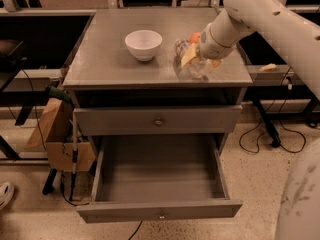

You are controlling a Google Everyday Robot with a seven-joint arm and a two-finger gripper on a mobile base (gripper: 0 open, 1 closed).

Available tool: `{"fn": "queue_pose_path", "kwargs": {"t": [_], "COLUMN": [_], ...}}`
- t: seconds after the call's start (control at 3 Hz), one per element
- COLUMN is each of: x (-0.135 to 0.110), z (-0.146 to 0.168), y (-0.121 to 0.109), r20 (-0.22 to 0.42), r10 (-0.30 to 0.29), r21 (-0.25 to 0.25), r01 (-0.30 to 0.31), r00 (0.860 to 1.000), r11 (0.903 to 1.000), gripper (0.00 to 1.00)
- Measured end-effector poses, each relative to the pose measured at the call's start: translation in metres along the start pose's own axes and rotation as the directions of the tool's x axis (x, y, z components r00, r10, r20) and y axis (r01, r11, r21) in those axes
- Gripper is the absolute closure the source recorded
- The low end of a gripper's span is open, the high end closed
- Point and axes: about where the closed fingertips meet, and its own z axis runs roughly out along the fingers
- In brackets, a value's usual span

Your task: Pick water bottle from middle drawer and place on counter

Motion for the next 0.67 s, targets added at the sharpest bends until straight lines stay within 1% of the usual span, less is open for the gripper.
{"fn": "queue_pose_path", "kwargs": {"t": [0.33,0.67], "x": [0.0035,0.0037], "z": [-0.0021,-0.0021], "y": [-0.0022,-0.0022], "r20": [-0.001,-0.001], "r10": [-0.001,-0.001], "r21": [0.014,0.015], "r01": [0.001,0.001], "r00": [1.000,1.000], "r11": [0.9999,0.9999], "gripper": [0.00,0.00]}}
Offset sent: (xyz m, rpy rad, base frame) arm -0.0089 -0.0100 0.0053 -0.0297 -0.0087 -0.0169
